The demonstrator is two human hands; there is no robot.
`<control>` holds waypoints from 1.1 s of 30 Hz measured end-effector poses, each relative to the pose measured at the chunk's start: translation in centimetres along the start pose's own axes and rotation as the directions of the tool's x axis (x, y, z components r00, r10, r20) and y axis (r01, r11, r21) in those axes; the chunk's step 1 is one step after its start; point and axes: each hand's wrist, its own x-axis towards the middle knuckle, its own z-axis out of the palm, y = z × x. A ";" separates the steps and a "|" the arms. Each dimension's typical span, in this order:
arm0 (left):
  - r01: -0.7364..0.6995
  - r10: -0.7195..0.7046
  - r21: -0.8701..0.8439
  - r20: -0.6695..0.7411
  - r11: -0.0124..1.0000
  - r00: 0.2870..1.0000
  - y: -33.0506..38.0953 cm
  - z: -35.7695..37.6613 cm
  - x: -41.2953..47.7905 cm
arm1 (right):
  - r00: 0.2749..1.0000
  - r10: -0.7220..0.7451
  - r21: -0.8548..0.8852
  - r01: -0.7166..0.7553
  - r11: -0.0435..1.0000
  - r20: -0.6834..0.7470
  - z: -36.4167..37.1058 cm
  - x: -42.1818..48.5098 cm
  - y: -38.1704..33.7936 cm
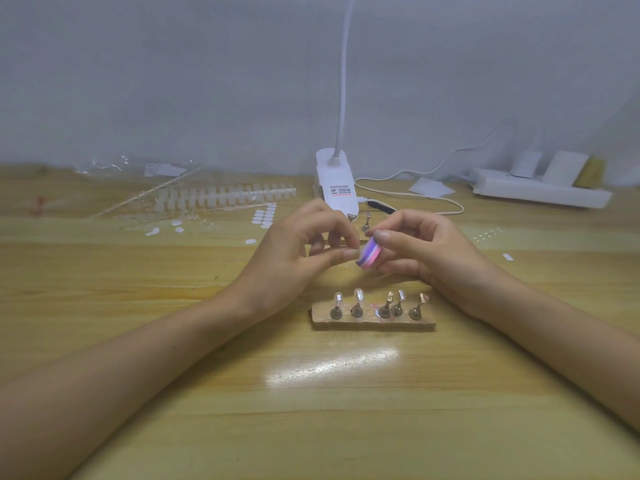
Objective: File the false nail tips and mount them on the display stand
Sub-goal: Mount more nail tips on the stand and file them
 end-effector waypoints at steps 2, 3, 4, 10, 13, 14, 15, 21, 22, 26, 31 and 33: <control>-0.014 0.014 0.009 -0.018 1.000 1.000 0.0 0.0 0.1 | 1.000 0.009 0.004 -0.009 1.000 -0.005 -0.1 0.0 -0.2; -0.013 0.014 0.016 -0.036 1.000 0.999 0.0 0.0 0.2 | 1.000 0.013 -0.004 -0.013 1.000 0.005 -0.1 -0.1 -0.2; -0.012 0.013 0.019 -0.046 1.000 0.999 0.0 0.0 0.2 | 0.999 0.018 -0.024 -0.017 1.000 0.032 -0.1 -0.2 -0.2; -0.009 0.009 -0.008 -0.001 1.000 1.000 0.2 0.0 0.2 | 0.998 -0.016 0.009 0.017 1.000 -0.054 0.0 -0.1 0.0; -0.002 0.002 0.008 -0.031 1.000 1.000 0.1 0.0 0.2 | 0.998 0.020 -0.078 -0.016 0.997 0.054 0.2 -0.3 -0.1; 0.004 -0.004 0.005 -0.024 1.000 1.000 0.1 0.1 0.2 | 0.996 0.021 -0.105 -0.012 0.994 0.082 0.3 -0.3 -0.1; 0.006 -0.006 -0.001 -0.015 1.000 1.000 0.1 0.1 0.2 | 0.998 0.010 -0.093 -0.004 0.996 0.065 0.3 -0.3 0.0; 0.001 -0.002 -0.006 -0.025 1.000 1.000 0.1 0.1 0.2 | 0.996 0.016 -0.114 -0.006 0.993 0.092 0.3 -0.3 0.0; 0.003 -0.003 -0.011 -0.021 1.000 1.000 0.1 0.0 0.2 | 0.997 0.003 -0.100 0.005 0.995 0.080 0.3 -0.2 0.1; 0.004 -0.004 -0.009 -0.037 1.000 0.999 0.0 0.0 0.2 | 0.999 0.003 -0.035 -0.001 0.999 0.036 0.0 -0.1 0.1; 0.020 -0.021 -0.014 -0.046 1.000 0.999 -0.1 0.0 0.3 | 1.000 -0.021 0.011 0.021 1.000 -0.018 -0.2 0.1 0.3; 0.029 -0.029 -0.002 -0.054 1.000 0.998 -0.1 0.0 0.3 | 0.999 -0.005 -0.014 0.006 1.000 0.045 -0.2 0.1 0.3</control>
